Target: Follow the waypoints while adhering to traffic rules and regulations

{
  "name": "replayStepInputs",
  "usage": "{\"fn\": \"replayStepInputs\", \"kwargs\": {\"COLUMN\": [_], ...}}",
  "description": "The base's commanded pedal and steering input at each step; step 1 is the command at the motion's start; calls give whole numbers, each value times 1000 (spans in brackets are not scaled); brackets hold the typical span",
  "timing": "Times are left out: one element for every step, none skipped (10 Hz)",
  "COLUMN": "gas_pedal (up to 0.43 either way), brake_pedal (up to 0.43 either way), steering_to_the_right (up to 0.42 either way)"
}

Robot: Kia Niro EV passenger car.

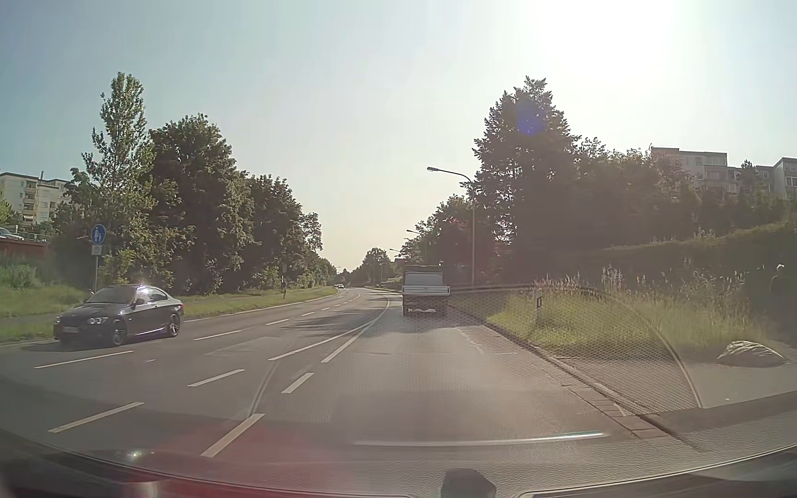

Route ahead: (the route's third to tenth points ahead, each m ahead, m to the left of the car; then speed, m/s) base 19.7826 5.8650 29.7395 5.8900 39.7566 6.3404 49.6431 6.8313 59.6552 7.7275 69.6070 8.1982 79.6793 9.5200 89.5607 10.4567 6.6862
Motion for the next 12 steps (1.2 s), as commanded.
{"fn": "replayStepInputs", "kwargs": {"gas_pedal": [228,228,228,228,228,228,228,228,228,228,228,228], "brake_pedal": [30,30,30,30,30,30,30,30,30,30,30,30], "steering_to_the_right": [1,0,0,0,0,0,0,0,0,-1,-1,-3]}}
